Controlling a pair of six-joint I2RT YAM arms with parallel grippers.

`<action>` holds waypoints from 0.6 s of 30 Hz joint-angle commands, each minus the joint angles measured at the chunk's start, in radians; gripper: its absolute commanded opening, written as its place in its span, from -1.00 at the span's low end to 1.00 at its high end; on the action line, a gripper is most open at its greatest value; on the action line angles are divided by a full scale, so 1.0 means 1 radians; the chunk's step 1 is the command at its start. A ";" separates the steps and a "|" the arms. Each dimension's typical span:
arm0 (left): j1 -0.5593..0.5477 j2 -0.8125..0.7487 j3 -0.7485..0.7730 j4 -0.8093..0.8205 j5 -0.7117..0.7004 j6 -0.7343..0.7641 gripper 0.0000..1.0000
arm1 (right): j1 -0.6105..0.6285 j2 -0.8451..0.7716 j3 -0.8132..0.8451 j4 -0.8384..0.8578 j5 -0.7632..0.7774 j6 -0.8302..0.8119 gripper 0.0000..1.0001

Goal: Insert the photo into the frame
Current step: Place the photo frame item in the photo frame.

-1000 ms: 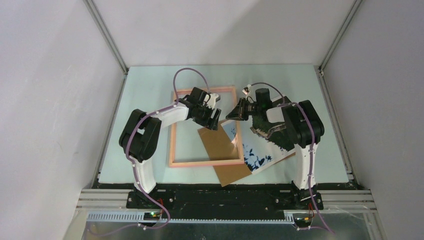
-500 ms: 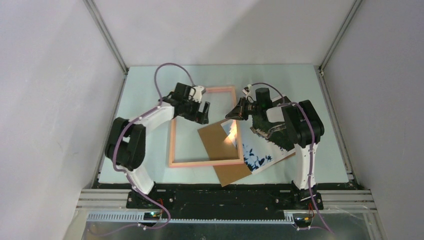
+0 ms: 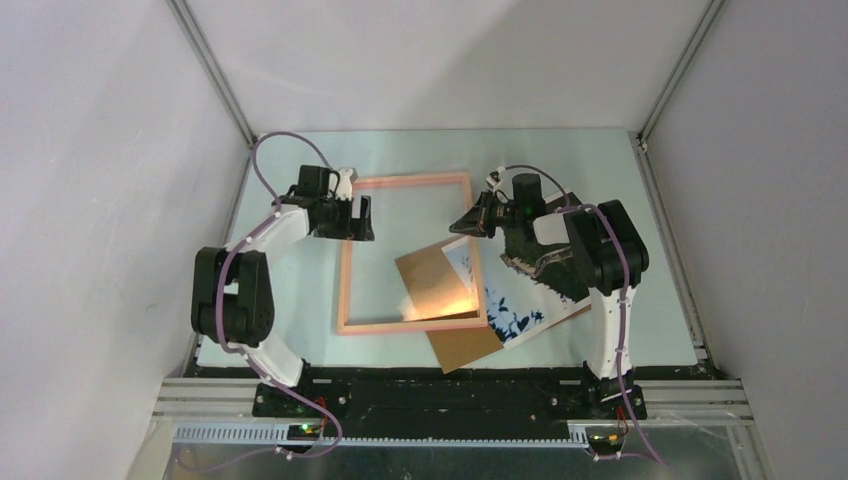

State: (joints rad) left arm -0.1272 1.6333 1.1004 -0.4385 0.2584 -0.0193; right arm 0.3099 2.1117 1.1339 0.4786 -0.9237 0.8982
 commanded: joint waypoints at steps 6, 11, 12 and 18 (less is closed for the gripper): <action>0.056 0.087 -0.002 -0.008 0.108 -0.028 0.93 | -0.006 0.008 0.007 0.135 -0.005 0.095 -1.00; 0.071 0.095 -0.018 -0.010 0.145 -0.030 0.90 | -0.001 0.012 -0.009 0.172 0.003 0.122 -1.00; 0.072 0.095 -0.021 -0.009 0.151 -0.032 0.90 | -0.001 0.013 -0.011 0.178 0.004 0.130 -1.00; 0.074 0.099 -0.035 -0.009 0.202 -0.028 0.89 | 0.001 0.029 -0.021 0.215 0.011 0.148 -1.00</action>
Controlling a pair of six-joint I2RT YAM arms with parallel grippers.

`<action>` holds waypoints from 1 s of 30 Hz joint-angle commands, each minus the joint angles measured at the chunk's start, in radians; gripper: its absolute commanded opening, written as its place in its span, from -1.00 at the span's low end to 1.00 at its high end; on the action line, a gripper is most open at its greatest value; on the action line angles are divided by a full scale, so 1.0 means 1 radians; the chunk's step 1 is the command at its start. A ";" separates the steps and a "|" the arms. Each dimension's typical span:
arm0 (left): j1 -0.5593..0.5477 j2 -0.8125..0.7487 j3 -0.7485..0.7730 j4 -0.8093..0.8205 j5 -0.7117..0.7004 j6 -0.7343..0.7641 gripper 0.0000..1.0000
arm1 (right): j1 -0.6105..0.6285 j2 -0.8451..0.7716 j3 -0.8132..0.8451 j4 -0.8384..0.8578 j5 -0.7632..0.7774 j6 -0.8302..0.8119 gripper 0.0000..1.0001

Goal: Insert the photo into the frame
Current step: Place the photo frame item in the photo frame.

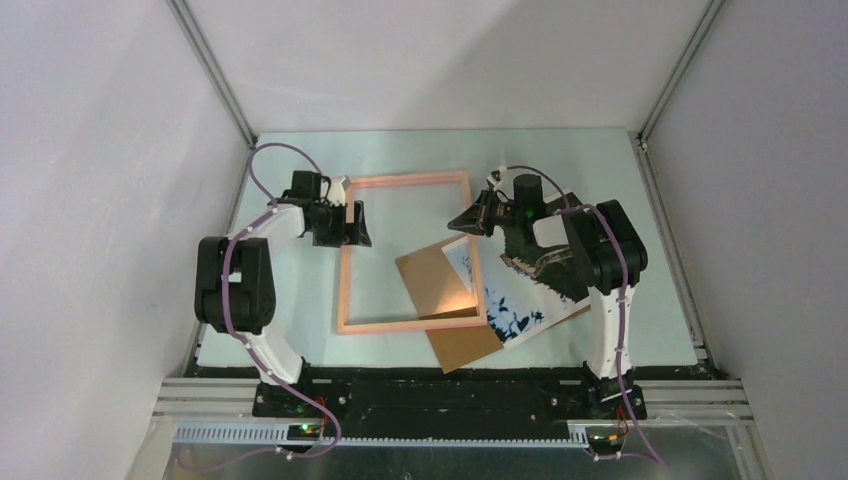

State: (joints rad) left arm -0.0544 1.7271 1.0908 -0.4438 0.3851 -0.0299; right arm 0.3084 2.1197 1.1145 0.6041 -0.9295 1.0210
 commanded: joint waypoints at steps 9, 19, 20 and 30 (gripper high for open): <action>0.002 0.006 -0.053 -0.002 0.110 -0.021 0.87 | 0.003 0.023 -0.037 0.150 0.029 0.042 -1.00; 0.002 -0.006 -0.061 -0.002 0.134 -0.022 0.87 | 0.006 0.023 -0.058 0.173 0.042 0.049 -1.00; 0.002 -0.011 -0.062 -0.002 0.138 -0.022 0.87 | 0.006 0.022 -0.061 0.175 0.046 0.052 -1.00; 0.001 -0.011 -0.062 -0.002 0.129 -0.027 0.87 | 0.012 0.021 -0.078 0.236 0.055 0.158 -1.00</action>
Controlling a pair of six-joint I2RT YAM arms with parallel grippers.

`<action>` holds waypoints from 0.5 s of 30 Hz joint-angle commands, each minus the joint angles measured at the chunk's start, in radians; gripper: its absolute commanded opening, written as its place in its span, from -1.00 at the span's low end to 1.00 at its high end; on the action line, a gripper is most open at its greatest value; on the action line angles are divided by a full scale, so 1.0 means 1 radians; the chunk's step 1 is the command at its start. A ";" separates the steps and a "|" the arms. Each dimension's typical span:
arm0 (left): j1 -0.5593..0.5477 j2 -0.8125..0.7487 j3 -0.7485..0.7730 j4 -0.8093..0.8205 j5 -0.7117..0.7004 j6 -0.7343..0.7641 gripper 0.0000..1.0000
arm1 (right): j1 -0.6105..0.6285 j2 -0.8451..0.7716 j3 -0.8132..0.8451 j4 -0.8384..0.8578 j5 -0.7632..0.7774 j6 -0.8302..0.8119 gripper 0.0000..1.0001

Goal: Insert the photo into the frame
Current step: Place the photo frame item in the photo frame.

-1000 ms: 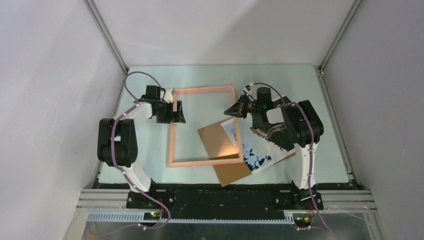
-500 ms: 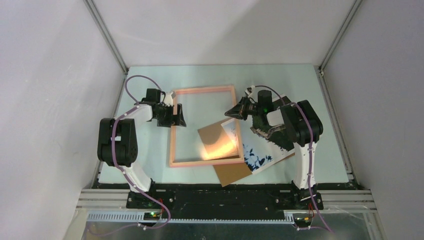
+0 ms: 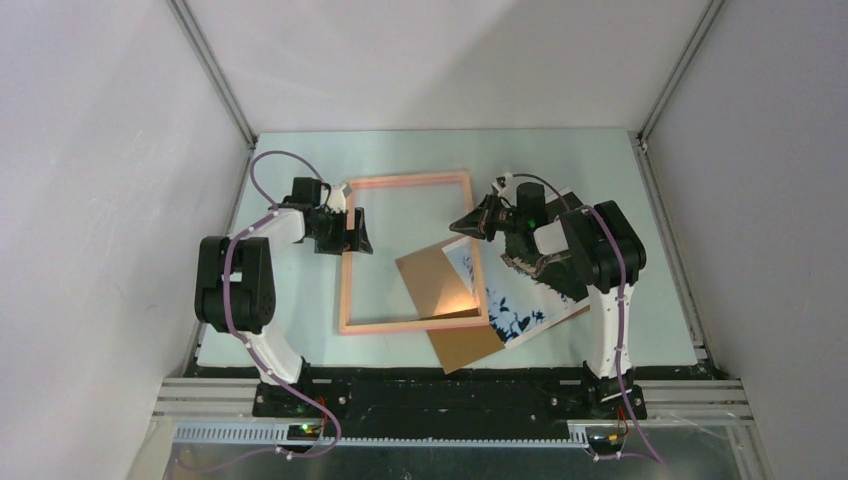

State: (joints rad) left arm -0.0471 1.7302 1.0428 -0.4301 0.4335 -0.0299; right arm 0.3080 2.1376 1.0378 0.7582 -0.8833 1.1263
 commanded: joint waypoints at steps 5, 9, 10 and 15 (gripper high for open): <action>-0.006 -0.016 -0.016 -0.010 0.068 -0.026 0.87 | 0.014 -0.007 -0.006 0.091 0.014 0.086 -1.00; -0.005 -0.018 -0.016 -0.009 0.065 -0.028 0.87 | 0.013 -0.024 -0.013 0.093 0.022 0.098 -1.00; -0.005 -0.019 -0.015 -0.008 0.065 -0.028 0.88 | 0.013 -0.025 -0.015 0.096 0.022 0.101 -1.00; -0.006 -0.026 -0.014 -0.006 0.068 -0.026 0.89 | 0.012 -0.025 -0.020 0.123 0.025 0.137 -1.00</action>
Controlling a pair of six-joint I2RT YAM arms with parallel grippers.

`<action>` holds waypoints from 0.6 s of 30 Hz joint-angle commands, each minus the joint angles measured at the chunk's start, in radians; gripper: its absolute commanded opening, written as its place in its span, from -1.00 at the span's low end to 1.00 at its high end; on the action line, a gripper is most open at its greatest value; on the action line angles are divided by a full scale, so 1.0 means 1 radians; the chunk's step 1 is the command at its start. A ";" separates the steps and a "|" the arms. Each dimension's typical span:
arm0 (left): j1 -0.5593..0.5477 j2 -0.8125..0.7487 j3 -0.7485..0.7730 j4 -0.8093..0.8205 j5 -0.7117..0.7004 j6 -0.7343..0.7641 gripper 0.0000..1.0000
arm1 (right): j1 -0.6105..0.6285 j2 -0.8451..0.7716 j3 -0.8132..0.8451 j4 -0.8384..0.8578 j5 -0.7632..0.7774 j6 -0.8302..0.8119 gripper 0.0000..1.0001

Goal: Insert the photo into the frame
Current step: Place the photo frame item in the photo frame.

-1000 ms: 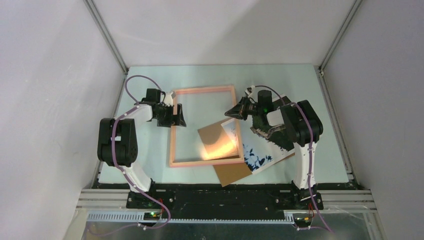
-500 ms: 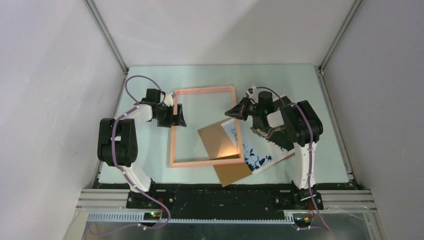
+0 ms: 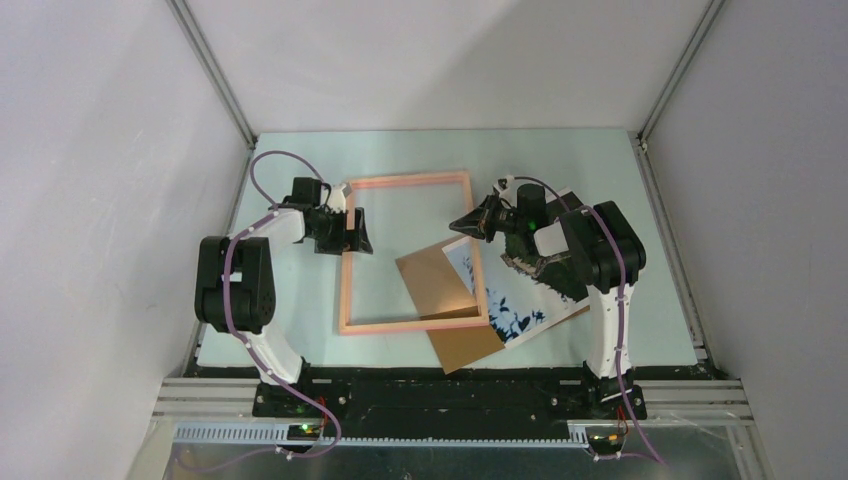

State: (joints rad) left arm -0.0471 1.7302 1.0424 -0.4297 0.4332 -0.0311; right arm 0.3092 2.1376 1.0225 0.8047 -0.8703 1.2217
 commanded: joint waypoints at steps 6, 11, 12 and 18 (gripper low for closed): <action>0.003 -0.039 -0.021 -0.006 0.051 -0.020 0.80 | 0.009 -0.025 -0.004 0.099 0.006 0.050 -1.00; 0.030 -0.044 -0.025 -0.007 0.030 -0.020 0.48 | 0.000 -0.018 -0.005 0.092 0.003 0.030 -1.00; 0.033 -0.044 -0.025 -0.006 0.024 -0.020 0.40 | -0.001 -0.018 -0.005 0.086 0.003 0.027 -1.00; 0.043 -0.034 -0.021 -0.007 0.012 -0.012 0.03 | 0.001 -0.012 -0.004 0.082 0.004 0.010 -1.00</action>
State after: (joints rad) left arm -0.0074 1.7279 1.0260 -0.4339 0.4198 -0.0437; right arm 0.3099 2.1376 1.0164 0.8440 -0.8707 1.2530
